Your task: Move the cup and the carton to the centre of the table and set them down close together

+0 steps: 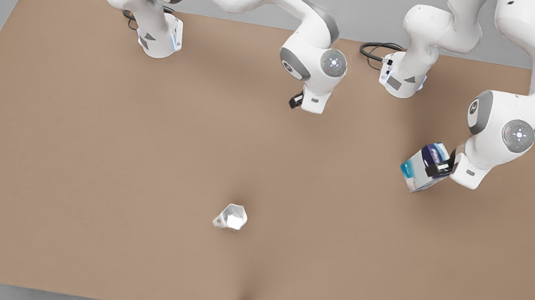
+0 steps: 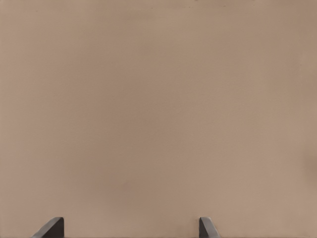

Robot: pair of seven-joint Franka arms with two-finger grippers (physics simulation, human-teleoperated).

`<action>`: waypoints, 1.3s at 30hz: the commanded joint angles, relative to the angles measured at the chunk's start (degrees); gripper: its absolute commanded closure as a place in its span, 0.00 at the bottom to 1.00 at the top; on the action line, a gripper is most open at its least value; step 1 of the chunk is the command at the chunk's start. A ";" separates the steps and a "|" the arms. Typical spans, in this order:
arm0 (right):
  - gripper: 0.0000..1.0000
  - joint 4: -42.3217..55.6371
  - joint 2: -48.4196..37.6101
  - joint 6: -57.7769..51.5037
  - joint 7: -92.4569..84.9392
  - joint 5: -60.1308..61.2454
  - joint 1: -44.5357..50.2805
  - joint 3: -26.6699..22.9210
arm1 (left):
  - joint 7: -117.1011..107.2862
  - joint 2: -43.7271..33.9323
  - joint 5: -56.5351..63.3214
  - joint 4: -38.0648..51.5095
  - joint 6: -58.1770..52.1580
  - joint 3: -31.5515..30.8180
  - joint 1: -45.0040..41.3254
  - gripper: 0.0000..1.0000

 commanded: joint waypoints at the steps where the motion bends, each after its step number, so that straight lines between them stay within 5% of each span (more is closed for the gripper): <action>1: 0.00 0.02 -0.15 -2.35 -0.01 1.69 -2.86 0.25 | 0.00 0.00 0.04 -0.17 0.04 0.08 0.05 0.00; 3: 0.00 0.11 -0.15 -3.33 -15.90 5.67 -12.17 -0.10 | 0.00 0.00 0.04 -0.79 0.21 -0.01 0.05 0.00; 4: 0.00 1.42 -1.20 -12.19 -25.03 3.56 -19.83 -0.45 | 0.00 0.00 0.04 -1.23 0.30 -0.01 0.05 0.00; 6: 0.00 9.07 -3.84 -25.65 -50.74 4.53 -46.20 -0.80 | -0.62 0.00 0.04 -2.11 0.65 -0.01 0.05 0.00; 7: 0.00 10.82 -4.37 -28.02 -31.41 2.41 -49.28 -1.68 | -0.70 -0.18 0.04 -3.34 1.71 0.08 0.05 0.00; 39: 0.00 11.62 -4.55 -31.19 -25.67 -2.16 -45.42 -1.60 | 0.18 -3.96 3.12 -14.41 8.47 2.45 0.05 0.00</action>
